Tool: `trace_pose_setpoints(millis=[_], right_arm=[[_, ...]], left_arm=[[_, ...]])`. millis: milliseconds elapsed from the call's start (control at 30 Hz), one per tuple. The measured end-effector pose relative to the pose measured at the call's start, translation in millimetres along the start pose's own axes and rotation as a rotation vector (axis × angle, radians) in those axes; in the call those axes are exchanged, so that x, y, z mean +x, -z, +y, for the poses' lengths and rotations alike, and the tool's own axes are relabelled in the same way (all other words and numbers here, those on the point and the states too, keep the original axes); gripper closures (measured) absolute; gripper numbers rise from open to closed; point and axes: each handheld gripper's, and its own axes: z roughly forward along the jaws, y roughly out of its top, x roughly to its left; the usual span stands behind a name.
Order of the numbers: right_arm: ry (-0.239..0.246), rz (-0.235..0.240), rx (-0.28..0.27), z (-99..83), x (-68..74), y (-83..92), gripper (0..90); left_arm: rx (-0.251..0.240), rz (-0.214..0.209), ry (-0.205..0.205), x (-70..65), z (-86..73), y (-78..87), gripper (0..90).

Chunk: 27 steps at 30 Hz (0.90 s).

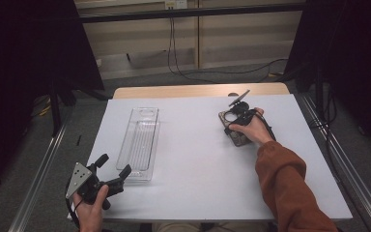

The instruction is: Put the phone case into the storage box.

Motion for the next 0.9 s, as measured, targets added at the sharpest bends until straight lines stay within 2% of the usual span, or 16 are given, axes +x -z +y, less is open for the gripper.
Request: trace_pose_setpoints(millis=[67,167,333,467,567,900], right_arm=[[-0.011,-0.002,0.006,0.4,0.7,0.1,0.0],[0.012,0.001,0.001,1.0,-0.6,-1.1,0.0],[-0.001,0.0,0.015,1.8,0.3,-0.8,0.0],[0.01,0.003,0.007,1.5,-0.6,-1.1,0.0],[-0.019,-0.003,0.037,3.3,0.3,0.3,0.2],[-0.043,-0.012,0.045,4.4,1.8,1.9,5.1]], left_arm=[[0.0,-0.003,0.001,-0.3,-0.1,-0.2,3.5],[0.0,-0.003,0.001,-0.2,-0.1,-0.2,3.5],[0.0,-0.003,0.0,-0.3,-0.1,-0.2,3.5],[0.001,-0.005,0.0,-0.3,-0.3,-0.2,3.5],[0.0,-0.003,0.001,-0.1,-0.3,-0.3,3.5],[0.0,-0.001,-0.003,-0.3,-0.2,-0.1,3.4]])
